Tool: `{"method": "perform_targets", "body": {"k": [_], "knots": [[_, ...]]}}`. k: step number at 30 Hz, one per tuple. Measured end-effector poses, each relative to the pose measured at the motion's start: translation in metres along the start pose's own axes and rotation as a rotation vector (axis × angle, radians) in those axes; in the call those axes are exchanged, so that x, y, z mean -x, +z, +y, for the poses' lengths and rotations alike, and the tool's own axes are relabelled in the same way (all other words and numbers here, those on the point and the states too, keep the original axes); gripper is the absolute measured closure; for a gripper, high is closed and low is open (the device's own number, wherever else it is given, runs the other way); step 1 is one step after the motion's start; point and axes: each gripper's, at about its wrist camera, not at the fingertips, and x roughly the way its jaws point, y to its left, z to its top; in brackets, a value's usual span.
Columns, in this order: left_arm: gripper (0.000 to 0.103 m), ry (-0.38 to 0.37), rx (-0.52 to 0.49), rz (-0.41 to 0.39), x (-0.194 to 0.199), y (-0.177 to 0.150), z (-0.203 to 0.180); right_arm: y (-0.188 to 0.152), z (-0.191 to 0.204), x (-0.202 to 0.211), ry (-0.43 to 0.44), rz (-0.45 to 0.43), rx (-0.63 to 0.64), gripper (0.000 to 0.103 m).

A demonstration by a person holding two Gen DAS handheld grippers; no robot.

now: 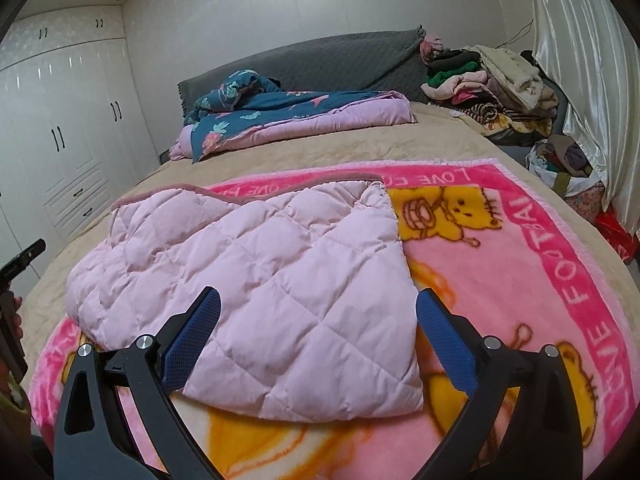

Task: Fold large clothes

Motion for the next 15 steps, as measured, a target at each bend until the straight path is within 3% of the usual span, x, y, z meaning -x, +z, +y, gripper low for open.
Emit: {"method": "perform_targets", "body": {"k": [15], "knots": [[0.01, 0.013, 0.001, 0.094, -0.005, -0.043, 0.019, -0.024, -0.005, 0.013, -0.043, 0.017, 0.016, 0.005]]}}
